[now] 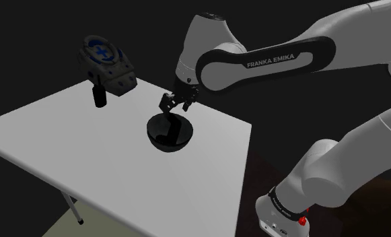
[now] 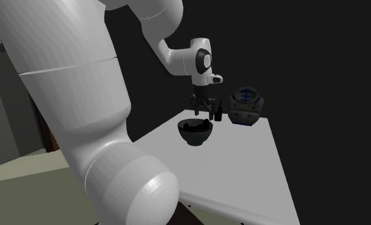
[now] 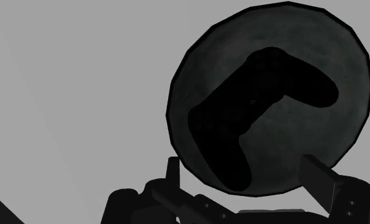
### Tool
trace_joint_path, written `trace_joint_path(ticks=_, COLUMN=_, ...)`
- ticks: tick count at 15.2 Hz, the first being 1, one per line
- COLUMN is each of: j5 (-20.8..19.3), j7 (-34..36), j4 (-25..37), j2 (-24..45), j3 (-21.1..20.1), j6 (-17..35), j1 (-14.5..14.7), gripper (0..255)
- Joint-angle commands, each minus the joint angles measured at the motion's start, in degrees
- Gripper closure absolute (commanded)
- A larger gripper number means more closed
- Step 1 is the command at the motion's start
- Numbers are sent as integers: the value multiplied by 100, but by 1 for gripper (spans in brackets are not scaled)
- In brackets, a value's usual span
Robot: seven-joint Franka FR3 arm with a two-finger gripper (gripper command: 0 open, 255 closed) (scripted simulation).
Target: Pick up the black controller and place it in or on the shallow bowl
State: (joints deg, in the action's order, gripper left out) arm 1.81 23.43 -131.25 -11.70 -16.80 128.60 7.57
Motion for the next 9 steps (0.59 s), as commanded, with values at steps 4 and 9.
trace_joint_path(ticks=4, j5=96, j7=-76, j4=388, j2=-362, j3=57, j6=-739, j1=20, gripper=0)
trace_joint_path(ticks=9, j5=95, j7=-76, j4=388, j2=-362, j3=58, j6=-739, j1=21, gripper=0)
